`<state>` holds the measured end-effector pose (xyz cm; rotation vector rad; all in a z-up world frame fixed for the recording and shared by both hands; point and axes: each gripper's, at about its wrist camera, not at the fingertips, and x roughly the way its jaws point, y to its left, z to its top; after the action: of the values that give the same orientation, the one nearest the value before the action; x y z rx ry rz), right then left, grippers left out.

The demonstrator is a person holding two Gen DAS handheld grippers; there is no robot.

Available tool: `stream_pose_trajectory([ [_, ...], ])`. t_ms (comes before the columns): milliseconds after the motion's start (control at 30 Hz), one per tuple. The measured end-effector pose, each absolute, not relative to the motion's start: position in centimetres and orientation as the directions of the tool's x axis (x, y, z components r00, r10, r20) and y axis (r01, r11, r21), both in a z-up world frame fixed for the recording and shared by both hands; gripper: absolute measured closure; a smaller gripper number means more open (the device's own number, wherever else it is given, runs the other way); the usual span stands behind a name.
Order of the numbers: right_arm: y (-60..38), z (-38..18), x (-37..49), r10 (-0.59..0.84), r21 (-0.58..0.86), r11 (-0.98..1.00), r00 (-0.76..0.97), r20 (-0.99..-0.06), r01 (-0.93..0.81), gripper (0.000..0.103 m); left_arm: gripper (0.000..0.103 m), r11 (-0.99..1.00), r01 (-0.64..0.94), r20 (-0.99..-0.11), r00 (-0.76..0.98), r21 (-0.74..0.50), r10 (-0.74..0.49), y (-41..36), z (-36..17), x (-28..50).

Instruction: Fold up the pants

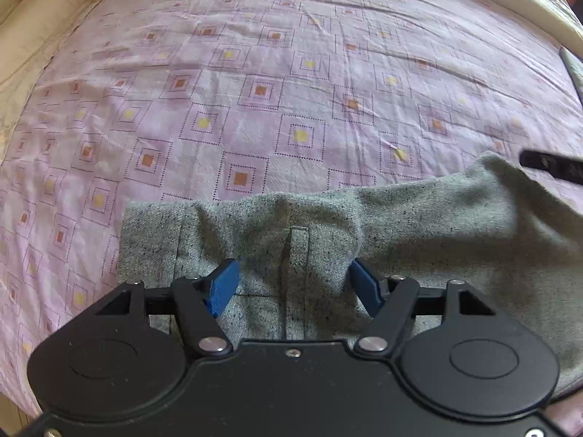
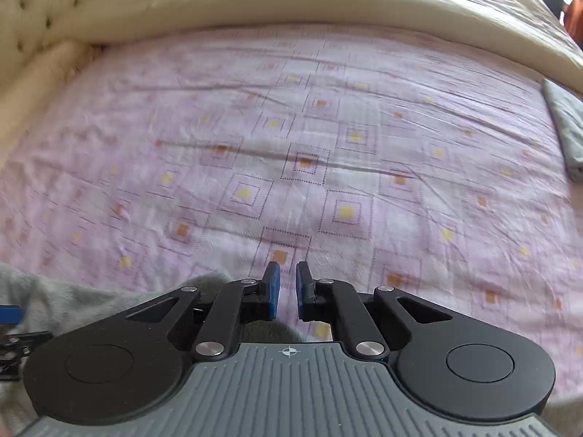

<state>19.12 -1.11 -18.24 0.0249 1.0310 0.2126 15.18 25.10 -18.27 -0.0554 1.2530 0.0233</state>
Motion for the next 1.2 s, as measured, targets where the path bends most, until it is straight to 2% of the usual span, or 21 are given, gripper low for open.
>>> stream_pose_trajectory([
  [167,-4.1,-17.1,11.5,0.2,0.143,0.977,0.459,-0.866,-0.156,0.094,0.035,1.0,-0.012,-0.94,0.34,-0.009,-0.004,23.6,-16.7,12.4],
  [333,-7.8,-18.6,2.8,0.131,0.108,0.99,0.293,-0.947,-0.095,0.094,0.035,1.0,0.019,-0.961,0.278,0.013,0.007,21.2,-17.6,9.2],
  [400,-9.1,-19.1,-0.1,0.161,0.143,0.985,0.238,-0.958,-0.092,0.094,0.035,0.997,0.037,-0.956,0.291,0.063,0.05,19.9,-17.2,8.3],
  [500,-11.4,-17.6,-2.5,0.182,0.173,0.983,0.272,-0.945,-0.058,0.094,0.035,0.991,0.084,-0.941,0.33,0.107,0.074,17.6,-15.9,8.0],
  [633,-17.0,-15.4,-3.9,0.174,0.248,0.961,0.423,-0.889,0.125,0.092,0.035,0.993,0.094,-0.926,0.375,0.073,0.033,13.7,-13.7,8.2],
  [700,-21.1,-14.8,-4.3,0.119,0.265,0.934,0.492,-0.862,0.239,0.085,0.035,0.992,0.107,-0.92,0.392,0.066,0.019,10.9,-13.0,8.2],
  [733,-23.1,-14.6,-4.6,0.091,0.272,0.92,0.518,-0.85,0.284,0.074,0.035,0.992,0.109,-0.918,0.396,0.062,0.014,9.4,-12.8,8.1],
  [767,-25.0,-14.4,-4.9,0.061,0.272,0.906,0.537,-0.841,0.325,0.069,0.035,0.993,0.106,-0.918,0.396,0.058,0.011,7.8,-12.6,8.0],
  [967,-36.6,-13.8,-6.9,-0.092,0.216,0.863,0.562,-0.822,0.457,0.068,0.035,0.992,0.124,-0.928,0.367,-0.019,-0.064,-1.8,-12.5,5.6],
  [1200,-46.5,-16.5,-9.3,-0.124,0.259,0.755,0.519,-0.846,0.602,0.067,0.035,0.982,0.189,-0.936,0.342,-0.018,-0.083,-10.1,-13.2,3.1],
])
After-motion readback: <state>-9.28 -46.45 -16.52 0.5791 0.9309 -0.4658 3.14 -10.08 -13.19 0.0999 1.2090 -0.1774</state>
